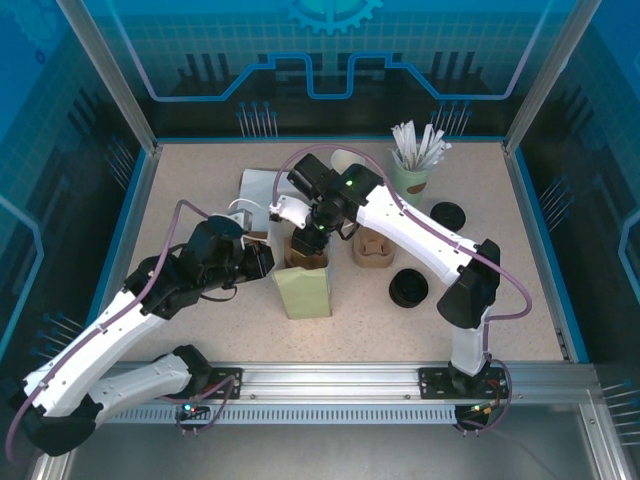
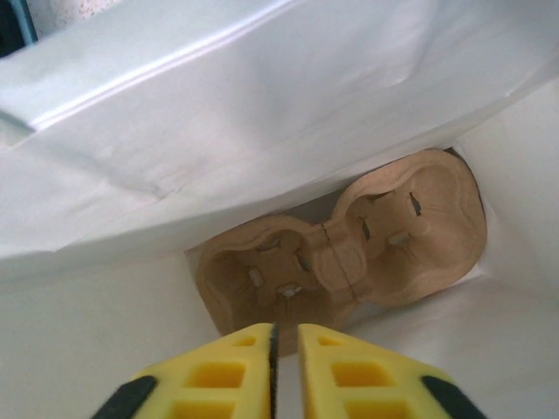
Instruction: Pack the takeout coffee
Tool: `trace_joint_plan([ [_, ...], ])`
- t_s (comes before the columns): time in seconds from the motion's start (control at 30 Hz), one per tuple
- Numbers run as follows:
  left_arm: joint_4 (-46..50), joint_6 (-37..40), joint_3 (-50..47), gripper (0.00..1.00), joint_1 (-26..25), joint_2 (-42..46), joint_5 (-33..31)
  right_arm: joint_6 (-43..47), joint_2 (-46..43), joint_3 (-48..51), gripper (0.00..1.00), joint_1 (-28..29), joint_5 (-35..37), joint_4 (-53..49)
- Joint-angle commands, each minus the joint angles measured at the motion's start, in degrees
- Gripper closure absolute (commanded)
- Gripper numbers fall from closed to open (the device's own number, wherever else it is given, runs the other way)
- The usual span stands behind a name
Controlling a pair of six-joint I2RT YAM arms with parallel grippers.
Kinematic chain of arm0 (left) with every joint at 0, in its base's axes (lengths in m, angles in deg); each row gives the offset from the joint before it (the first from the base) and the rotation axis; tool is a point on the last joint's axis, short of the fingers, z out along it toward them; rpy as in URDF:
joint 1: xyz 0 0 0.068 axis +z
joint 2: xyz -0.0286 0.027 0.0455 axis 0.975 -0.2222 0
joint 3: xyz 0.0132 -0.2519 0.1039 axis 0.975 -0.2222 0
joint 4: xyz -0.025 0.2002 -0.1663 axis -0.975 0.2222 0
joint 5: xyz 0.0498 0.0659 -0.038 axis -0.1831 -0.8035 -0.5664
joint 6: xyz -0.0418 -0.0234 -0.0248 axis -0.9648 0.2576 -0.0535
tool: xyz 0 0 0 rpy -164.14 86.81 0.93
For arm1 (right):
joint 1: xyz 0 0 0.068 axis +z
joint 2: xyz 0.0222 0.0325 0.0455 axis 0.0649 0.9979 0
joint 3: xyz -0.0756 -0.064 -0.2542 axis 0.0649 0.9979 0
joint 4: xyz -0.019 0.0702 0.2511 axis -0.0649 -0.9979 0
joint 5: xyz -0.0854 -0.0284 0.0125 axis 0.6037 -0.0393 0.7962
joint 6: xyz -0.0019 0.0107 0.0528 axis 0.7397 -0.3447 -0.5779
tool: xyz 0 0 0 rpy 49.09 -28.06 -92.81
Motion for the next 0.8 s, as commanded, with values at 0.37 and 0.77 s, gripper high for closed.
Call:
trace_joint_plan([
  [0.37, 1.0, -1.5, -1.2, 0.89, 0.1, 1.3, -1.3, -4.5, 0.8, 2.1, 1.0, -0.1, 0.7, 3.1],
  [0.77, -0.1, -2.5, -2.1, 0.89, 0.1, 1.7, -0.8, -9.2, 4.9, 2.2, 1.0, 0.3, 4.0, 4.2],
])
